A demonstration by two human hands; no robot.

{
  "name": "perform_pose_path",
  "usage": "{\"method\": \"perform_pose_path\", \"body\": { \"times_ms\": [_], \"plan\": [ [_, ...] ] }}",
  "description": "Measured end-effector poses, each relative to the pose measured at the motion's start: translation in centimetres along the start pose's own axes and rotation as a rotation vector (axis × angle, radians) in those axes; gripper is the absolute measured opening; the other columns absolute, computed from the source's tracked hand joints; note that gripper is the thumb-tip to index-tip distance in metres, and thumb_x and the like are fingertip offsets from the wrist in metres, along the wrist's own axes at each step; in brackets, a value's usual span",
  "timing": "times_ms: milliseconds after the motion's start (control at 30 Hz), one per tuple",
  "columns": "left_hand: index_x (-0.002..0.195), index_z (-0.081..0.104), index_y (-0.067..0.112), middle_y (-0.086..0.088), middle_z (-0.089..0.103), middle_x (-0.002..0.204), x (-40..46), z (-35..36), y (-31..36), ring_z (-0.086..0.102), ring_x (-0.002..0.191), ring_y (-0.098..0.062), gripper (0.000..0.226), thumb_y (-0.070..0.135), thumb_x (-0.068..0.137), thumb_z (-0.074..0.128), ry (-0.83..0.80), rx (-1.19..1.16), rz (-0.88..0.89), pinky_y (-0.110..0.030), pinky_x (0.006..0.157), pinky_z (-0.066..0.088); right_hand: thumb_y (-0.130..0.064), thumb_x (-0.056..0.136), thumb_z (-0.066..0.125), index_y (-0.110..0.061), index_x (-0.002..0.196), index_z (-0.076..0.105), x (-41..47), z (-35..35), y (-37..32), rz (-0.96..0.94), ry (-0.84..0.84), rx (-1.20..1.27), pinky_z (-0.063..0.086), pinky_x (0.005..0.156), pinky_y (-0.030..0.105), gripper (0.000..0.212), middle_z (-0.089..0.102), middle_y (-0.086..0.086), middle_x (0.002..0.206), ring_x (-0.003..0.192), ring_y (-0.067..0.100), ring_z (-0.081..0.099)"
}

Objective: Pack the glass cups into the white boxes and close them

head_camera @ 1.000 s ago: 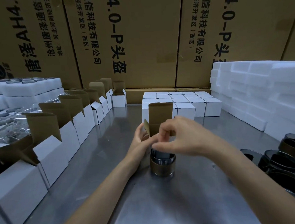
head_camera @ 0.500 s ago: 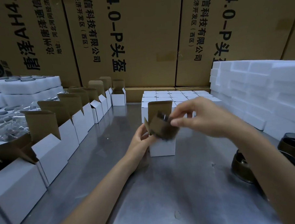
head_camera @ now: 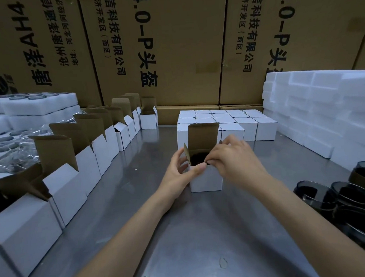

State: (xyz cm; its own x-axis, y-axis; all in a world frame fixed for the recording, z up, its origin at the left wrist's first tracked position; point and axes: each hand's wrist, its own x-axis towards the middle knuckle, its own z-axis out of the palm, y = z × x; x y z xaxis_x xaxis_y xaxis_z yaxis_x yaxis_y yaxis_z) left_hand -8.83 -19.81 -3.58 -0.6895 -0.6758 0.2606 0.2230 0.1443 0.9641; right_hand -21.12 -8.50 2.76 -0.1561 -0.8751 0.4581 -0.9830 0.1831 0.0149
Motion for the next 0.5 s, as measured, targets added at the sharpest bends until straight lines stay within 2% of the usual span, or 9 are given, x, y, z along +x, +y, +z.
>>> {"method": "perform_pose_path", "body": {
  "times_ms": [100,167,233,300,333,400,500],
  "plan": [
    [0.143,0.038,0.020,-0.005,0.054,0.138,-0.1,0.4,0.2,0.049,0.129,-0.020,0.088,0.035,0.066,0.079,0.016,-0.029,-0.004,-0.043,0.112,0.036,-0.026,0.098,0.049,-0.029,0.102,0.073,0.3,0.2,0.6,0.058,0.164,0.263,0.026,0.089,0.026,0.024,0.063,-0.014,0.111,0.112,0.015,0.039],
    [0.142,0.040,0.020,-0.006,0.055,0.137,0.0,0.4,0.8,0.051,0.128,-0.022,0.082,0.048,0.072,0.072,0.028,-0.083,-0.053,-0.040,0.112,0.034,-0.026,0.101,0.042,-0.027,0.107,0.068,0.4,0.2,0.9,0.247,0.317,0.605,0.026,0.097,0.025,0.027,0.061,-0.009,0.117,0.121,0.017,0.044],
    [0.145,0.038,0.024,-0.003,0.050,0.143,0.3,0.2,1.2,0.043,0.135,-0.021,0.074,0.065,0.084,0.050,0.037,-0.151,-0.138,-0.040,0.116,0.026,-0.034,0.103,0.032,-0.028,0.122,0.059,0.2,0.5,1.0,0.506,0.311,1.016,0.030,0.109,0.035,0.033,0.054,-0.006,0.133,0.129,0.016,0.042],
    [0.148,0.034,0.026,-0.001,0.045,0.147,0.5,0.0,1.2,0.036,0.139,-0.019,0.067,0.063,0.093,0.026,0.049,-0.172,-0.180,-0.044,0.120,0.016,-0.043,0.103,0.028,-0.027,0.135,0.051,-0.2,1.7,1.2,0.696,0.226,1.282,0.029,0.112,0.043,0.043,0.047,-0.005,0.142,0.131,0.017,0.041],
    [0.148,0.033,0.026,-0.001,0.045,0.148,0.5,0.1,1.1,0.037,0.138,-0.018,0.065,0.061,0.094,0.025,0.050,-0.154,-0.183,-0.045,0.120,0.016,-0.046,0.102,0.027,-0.026,0.138,0.048,-0.4,2.4,1.3,0.749,0.193,1.357,0.028,0.113,0.044,0.047,0.046,-0.005,0.144,0.131,0.018,0.042],
    [0.146,0.037,0.026,0.001,0.047,0.145,0.3,0.3,1.0,0.041,0.135,-0.017,0.064,0.058,0.090,0.039,0.052,-0.100,-0.158,-0.043,0.118,0.024,-0.052,0.100,0.028,-0.026,0.140,0.047,-0.6,3.6,1.3,0.765,0.134,1.462,0.027,0.114,0.046,0.051,0.048,-0.004,0.143,0.130,0.018,0.044],
    [0.140,0.042,0.032,0.011,0.048,0.140,0.0,0.6,1.0,0.045,0.130,-0.007,0.071,0.061,0.076,0.055,0.051,-0.011,-0.124,-0.035,0.113,0.031,-0.058,0.097,0.033,-0.031,0.132,0.056,-0.4,4.7,0.6,0.672,0.076,1.557,0.041,0.104,0.041,0.050,0.058,-0.005,0.134,0.127,0.015,0.050]
  ]
}}
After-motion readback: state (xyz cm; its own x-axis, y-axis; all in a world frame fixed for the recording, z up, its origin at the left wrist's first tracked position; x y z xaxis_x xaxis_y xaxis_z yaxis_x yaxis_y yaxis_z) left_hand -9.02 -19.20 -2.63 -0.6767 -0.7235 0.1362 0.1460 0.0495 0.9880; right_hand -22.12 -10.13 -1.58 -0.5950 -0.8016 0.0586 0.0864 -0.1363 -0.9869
